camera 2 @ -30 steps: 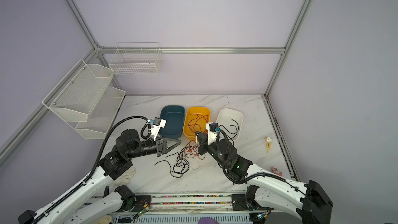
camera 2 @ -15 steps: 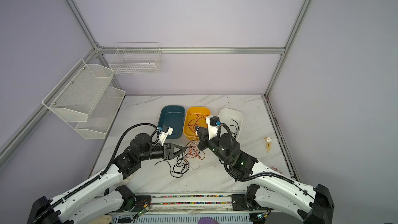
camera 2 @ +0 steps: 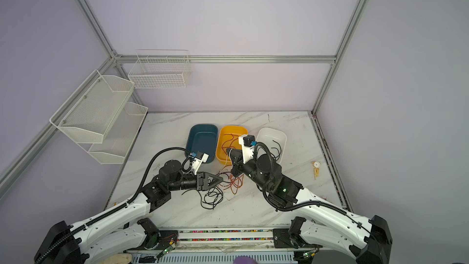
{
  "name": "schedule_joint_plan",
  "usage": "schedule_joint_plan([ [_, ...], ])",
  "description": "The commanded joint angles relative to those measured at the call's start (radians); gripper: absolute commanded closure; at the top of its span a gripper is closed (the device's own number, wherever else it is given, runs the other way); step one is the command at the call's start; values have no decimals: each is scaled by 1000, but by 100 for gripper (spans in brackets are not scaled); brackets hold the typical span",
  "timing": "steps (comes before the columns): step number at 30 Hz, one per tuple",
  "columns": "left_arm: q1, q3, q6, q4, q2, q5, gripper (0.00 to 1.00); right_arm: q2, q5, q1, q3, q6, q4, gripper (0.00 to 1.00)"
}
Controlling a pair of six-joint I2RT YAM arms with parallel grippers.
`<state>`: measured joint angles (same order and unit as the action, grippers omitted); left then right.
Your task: Untangle the cables
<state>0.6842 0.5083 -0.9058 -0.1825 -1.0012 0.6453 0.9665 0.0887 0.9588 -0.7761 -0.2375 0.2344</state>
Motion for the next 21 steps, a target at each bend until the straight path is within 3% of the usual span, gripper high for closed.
schedule_joint_plan([
  [1,30,-24,15,-50,-24,-14,37,11,-13,5,-37,6,-4,100],
  [10,95,17,48,-44,-110,-50,37,29,-32,5,-77,-9,-12,100],
  [17,107,37,44,-52,-154,-74,47,31,-38,6,-83,-19,-9,100],
  [21,108,50,37,-59,-170,-85,46,28,-35,5,-82,-23,-8,100],
])
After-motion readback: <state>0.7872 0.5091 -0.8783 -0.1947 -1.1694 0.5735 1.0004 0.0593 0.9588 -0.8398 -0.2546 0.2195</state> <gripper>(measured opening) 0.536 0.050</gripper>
